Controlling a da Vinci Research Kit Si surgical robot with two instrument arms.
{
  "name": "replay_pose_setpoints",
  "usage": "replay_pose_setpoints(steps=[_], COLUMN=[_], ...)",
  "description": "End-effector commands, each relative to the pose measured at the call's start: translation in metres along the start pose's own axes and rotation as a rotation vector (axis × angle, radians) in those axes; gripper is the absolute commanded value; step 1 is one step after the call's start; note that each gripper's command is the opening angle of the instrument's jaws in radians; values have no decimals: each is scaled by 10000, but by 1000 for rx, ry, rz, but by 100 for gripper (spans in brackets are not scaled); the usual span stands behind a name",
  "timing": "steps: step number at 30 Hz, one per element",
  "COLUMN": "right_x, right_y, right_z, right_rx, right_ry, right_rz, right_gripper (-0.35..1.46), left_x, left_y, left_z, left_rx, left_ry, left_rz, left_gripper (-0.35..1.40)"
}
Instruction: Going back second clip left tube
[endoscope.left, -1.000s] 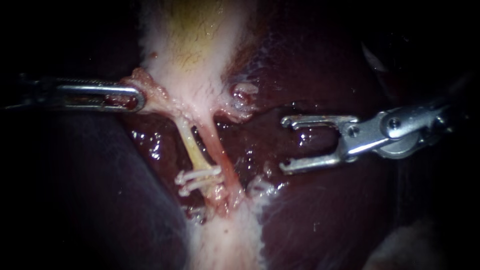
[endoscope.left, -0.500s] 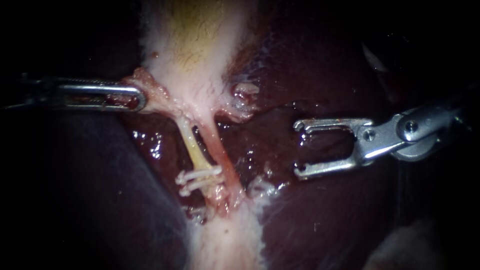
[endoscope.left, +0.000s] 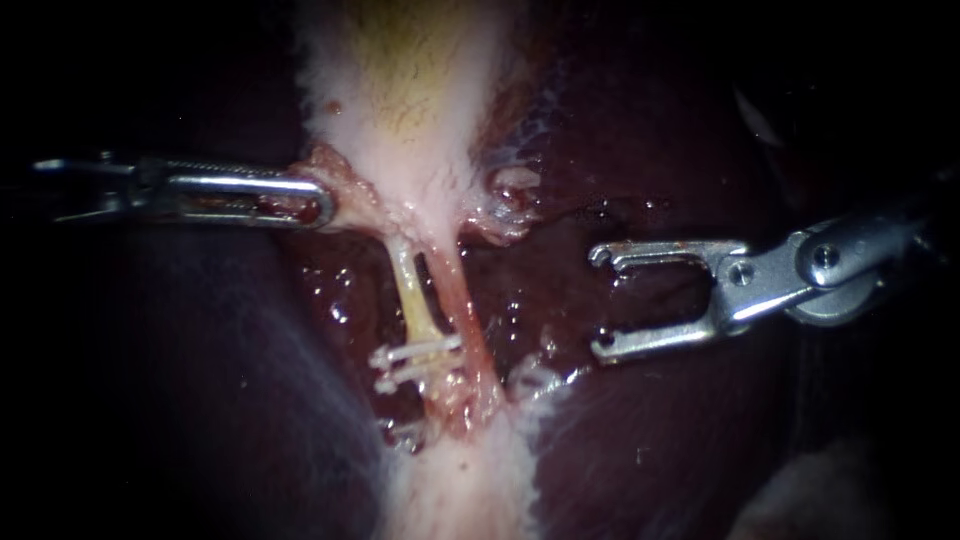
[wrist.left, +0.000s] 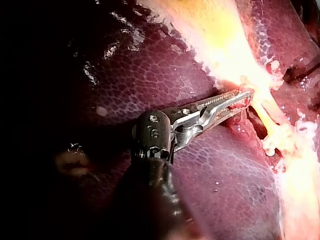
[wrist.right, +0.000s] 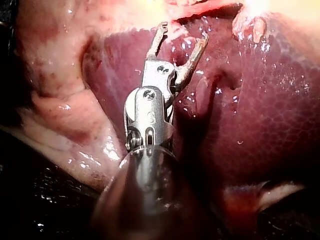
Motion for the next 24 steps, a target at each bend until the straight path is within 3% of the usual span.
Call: replay_pose_setpoints(steps=[1,11,24], right_x=[0,1,2], right_y=[0,0,0], right_z=[0,0,0], right_rx=[1,1,1], right_ry=[0,0,0], right_rz=[0,0,1], right_gripper=[50,50,50], left_x=[-1,-11,-12], left_y=[-1,-9,-10], left_z=[3,25,28], left_rx=[8,6,1], left_ry=[3,1,-1], left_rz=[3,9,10], left_gripper=[-35,-35,-35])
